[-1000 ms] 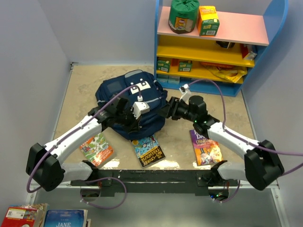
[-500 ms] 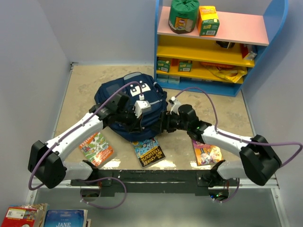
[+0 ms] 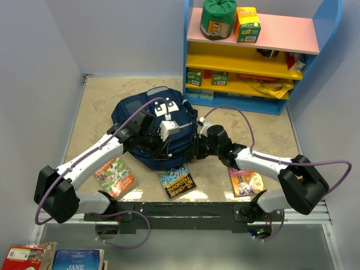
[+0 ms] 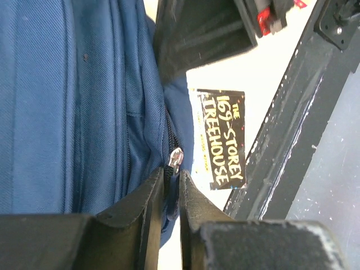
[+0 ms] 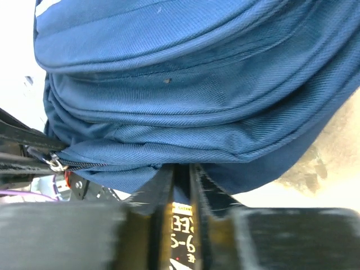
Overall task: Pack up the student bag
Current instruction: Unzip the student bag at the center of the board.
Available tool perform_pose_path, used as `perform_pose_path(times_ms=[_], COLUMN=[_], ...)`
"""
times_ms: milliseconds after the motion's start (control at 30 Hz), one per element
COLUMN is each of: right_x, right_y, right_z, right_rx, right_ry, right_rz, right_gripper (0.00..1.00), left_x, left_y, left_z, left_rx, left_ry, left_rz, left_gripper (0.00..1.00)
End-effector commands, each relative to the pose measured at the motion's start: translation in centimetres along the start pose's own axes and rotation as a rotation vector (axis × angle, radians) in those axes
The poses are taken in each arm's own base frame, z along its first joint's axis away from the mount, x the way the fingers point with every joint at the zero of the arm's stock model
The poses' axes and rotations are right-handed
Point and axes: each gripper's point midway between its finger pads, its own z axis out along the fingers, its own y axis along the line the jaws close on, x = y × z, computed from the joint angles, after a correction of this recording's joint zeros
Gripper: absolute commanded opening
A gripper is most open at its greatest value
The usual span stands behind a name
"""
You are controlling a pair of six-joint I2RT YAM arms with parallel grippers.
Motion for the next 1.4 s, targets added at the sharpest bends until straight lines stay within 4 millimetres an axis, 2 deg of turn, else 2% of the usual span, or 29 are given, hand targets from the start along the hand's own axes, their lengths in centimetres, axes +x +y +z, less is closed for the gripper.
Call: perform_pose_path(times_ms=[0, 67, 133, 267, 333, 400, 467, 533, 667, 700, 733, 800, 933, 1000, 1133, 1167, 1267, 1367], right_x=[-0.3, -0.8, -1.0, -1.1, -1.1, -1.1, -1.4, -1.5, -2.2, -2.2, -2.4, -2.9, -3.5, -3.8, -4.0, -3.9, -4.0, -4.4], right_y=[0.0, 0.1, -0.2, -0.5, -0.7, -0.6, -0.5, -0.4, -0.3, -0.2, -0.1, 0.1, 0.4, 0.6, 1.0, 1.1, 1.5, 2.0], right_z=[-0.2, -0.3, -0.4, -0.4, -0.5, -0.7, -0.9, -1.1, -1.6, -1.6, -1.7, -1.8, -1.8, -1.8, -1.9, -1.8, -1.9, -2.0], right_rx=[0.029, 0.033, 0.054, 0.073, 0.079, 0.075, 0.076, 0.081, 0.091, 0.09, 0.091, 0.091, 0.095, 0.09, 0.074, 0.07, 0.054, 0.043], right_ry=[-0.006, -0.016, -0.023, -0.028, -0.031, -0.034, -0.047, -0.051, -0.076, -0.078, -0.082, -0.091, -0.1, -0.106, -0.11, -0.108, -0.106, -0.118], right_rz=[-0.022, -0.033, -0.038, -0.043, -0.039, -0.04, -0.045, -0.049, -0.057, -0.058, -0.06, -0.069, -0.084, -0.087, -0.089, -0.088, -0.087, -0.085], right_gripper=[0.07, 0.01, 0.0, 0.0, 0.0, 0.0, 0.0, 0.0, 0.0, 0.0, 0.0, 0.0, 0.0, 0.0, 0.0, 0.0, 0.0, 0.0], left_x=[-1.6, -0.9, -0.4, -0.1, 0.5, 0.7, 0.6, 0.3, 0.7, 0.7, 1.6, 3.0, 4.5, 4.9, 4.2, 4.0, 3.7, 3.5], left_y=[-2.0, -2.4, -2.6, -1.9, -1.7, -1.8, -2.1, -2.4, -3.3, -3.4, -3.7, -4.3, -5.5, -5.1, -2.9, -2.6, -1.7, -1.2], left_z=[-0.7, -0.7, -0.8, -1.1, -1.0, -0.9, -0.9, -0.5, 0.9, 1.1, 1.6, 2.4, 3.0, 3.4, 3.3, 3.2, 3.3, 3.6], left_rx=[0.09, 0.113, 0.123, 0.086, 0.072, 0.077, 0.101, 0.123, 0.18, 0.19, 0.209, 0.239, 0.319, 0.299, 0.206, 0.193, 0.16, 0.148], left_ry=[-0.102, -0.098, -0.093, -0.094, -0.084, -0.085, -0.094, -0.099, -0.087, -0.092, -0.072, -0.05, -0.056, -0.074, -0.134, -0.143, -0.166, -0.19], left_rz=[0.045, 0.051, 0.052, 0.058, 0.056, 0.069, 0.071, 0.053, -0.216, -0.236, -0.285, -0.42, -0.538, -0.557, -0.588, -0.613, -0.617, -0.61], left_gripper=[0.26, 0.29, 0.28, 0.03, 0.02, 0.08, 0.3, 0.32, 0.39, 0.39, 0.39, 0.49, 0.49, 0.53, 0.62, 0.74, 0.9, 0.92])
